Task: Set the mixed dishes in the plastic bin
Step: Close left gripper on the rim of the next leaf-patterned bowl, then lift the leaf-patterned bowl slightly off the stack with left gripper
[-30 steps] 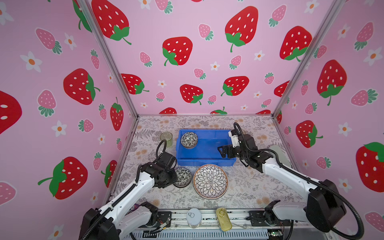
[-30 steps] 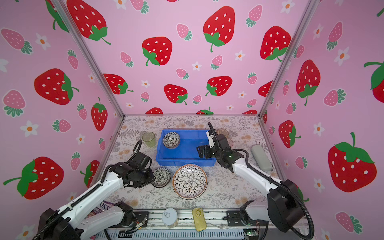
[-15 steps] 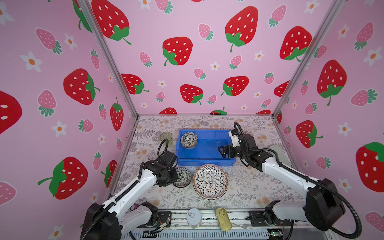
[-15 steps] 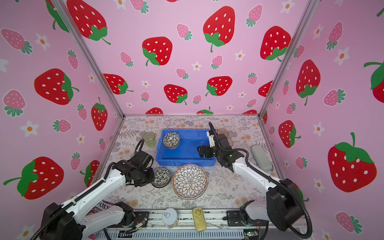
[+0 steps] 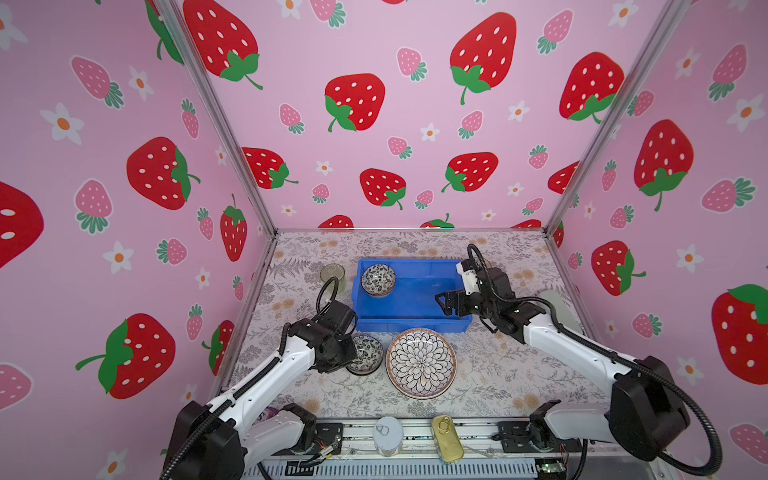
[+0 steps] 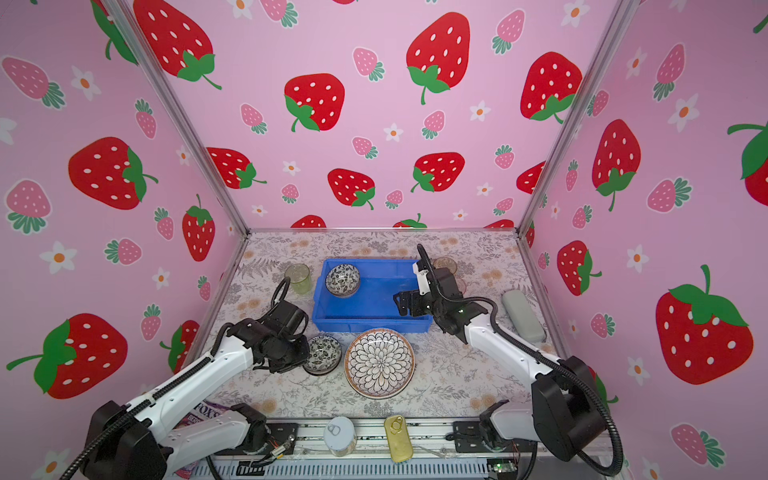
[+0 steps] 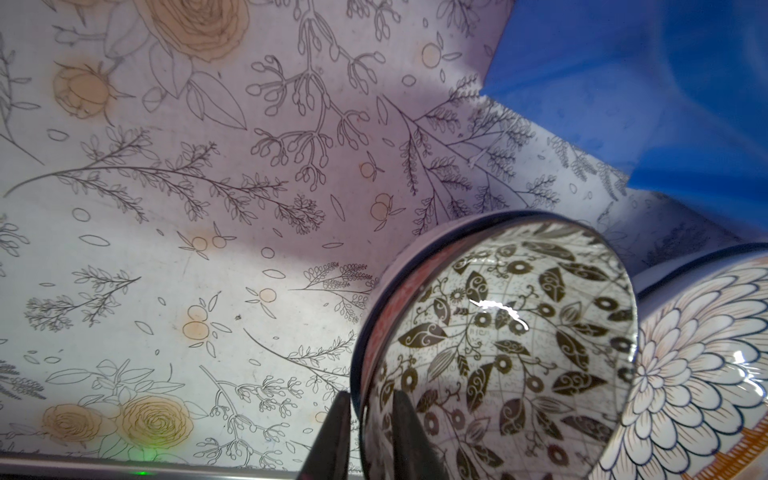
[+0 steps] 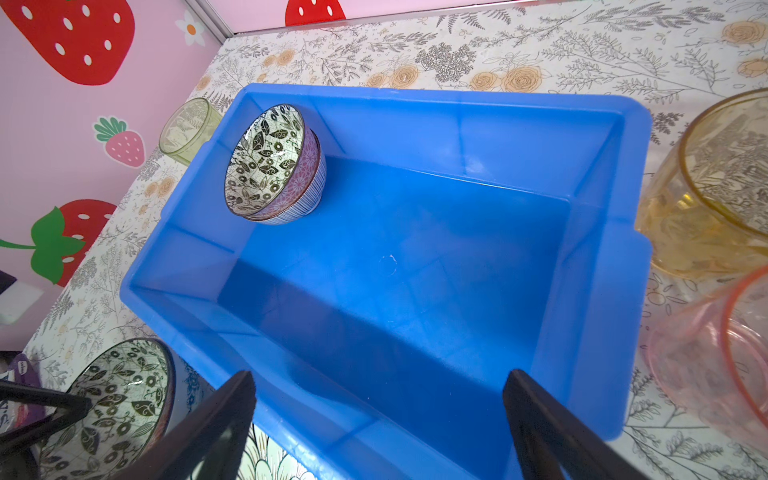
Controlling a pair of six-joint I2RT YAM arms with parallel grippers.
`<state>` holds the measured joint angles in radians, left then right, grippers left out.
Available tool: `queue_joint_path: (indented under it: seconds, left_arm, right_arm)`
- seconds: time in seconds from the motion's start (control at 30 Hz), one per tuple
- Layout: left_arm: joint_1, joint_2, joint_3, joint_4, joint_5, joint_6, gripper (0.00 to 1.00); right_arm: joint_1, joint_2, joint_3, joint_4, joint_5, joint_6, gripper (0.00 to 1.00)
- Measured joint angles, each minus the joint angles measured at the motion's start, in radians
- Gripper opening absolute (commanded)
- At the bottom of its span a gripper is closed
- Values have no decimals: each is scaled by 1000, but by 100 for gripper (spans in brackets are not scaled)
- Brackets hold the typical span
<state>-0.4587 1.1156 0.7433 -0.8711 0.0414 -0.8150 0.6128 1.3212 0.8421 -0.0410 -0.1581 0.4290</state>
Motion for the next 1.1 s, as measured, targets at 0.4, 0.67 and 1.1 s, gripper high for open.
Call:
queue_joint_path:
  seconds: [0.4, 0.67, 1.1]
  left_arm:
    - [-3, 2, 4, -2, -9, 2, 12]
    - [-3, -1, 4, 8, -16, -2, 7]
    - [-5, -102, 4, 5, -6, -29, 0]
  right_arm:
    - [-2, 7, -2, 4, -11, 0, 95]
    - [-3, 7, -2, 4, -12, 0, 95]
    - [-6, 7, -2, 4, -24, 1, 95]
